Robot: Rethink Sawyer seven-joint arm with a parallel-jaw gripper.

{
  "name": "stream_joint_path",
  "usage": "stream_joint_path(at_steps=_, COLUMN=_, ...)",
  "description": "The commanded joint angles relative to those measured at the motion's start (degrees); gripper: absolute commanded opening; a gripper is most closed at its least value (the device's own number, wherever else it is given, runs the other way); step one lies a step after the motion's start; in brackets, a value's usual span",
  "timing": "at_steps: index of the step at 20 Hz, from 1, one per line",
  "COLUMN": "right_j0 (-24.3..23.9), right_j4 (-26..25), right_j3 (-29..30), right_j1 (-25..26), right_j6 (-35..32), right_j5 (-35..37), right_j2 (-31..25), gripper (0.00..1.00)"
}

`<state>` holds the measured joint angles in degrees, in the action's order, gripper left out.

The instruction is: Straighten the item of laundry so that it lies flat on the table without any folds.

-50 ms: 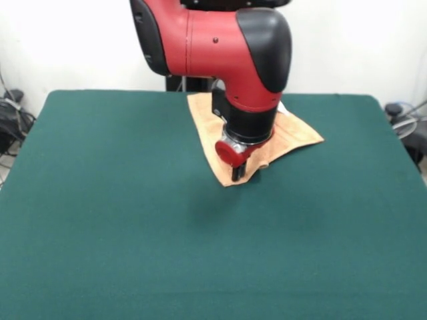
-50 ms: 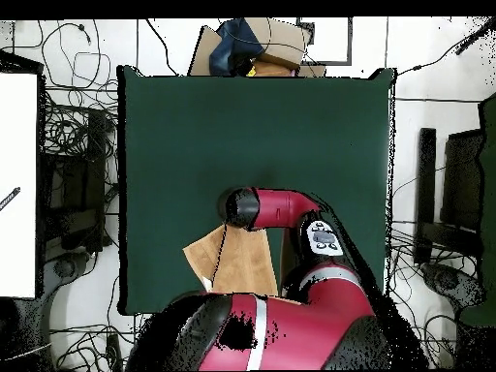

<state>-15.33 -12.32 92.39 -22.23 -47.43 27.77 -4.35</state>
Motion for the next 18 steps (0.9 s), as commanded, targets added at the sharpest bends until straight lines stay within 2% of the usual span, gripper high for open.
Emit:
stream_joint_path(at_steps=1, right_j0=-3.3, right_j4=-2.9, right_j3=-3.5, right_j1=7.5, right_j6=-12.1, right_j5=-11.6, right_j2=1.4, gripper=0.0)
stream_joint_path(at_steps=8, right_j0=-5.2, right_j4=-4.0, right_j3=-4.1, right_j1=7.5, right_j6=-10.0, right_j5=-11.5, right_j2=0.7, gripper=0.0)
stream_joint_path(at_steps=18, right_j0=-4.6, right_j4=-3.8, right_j3=-7.3, right_j1=8.3, right_j6=-9.6, right_j5=-9.9, right_j2=0.5, gripper=0.0)
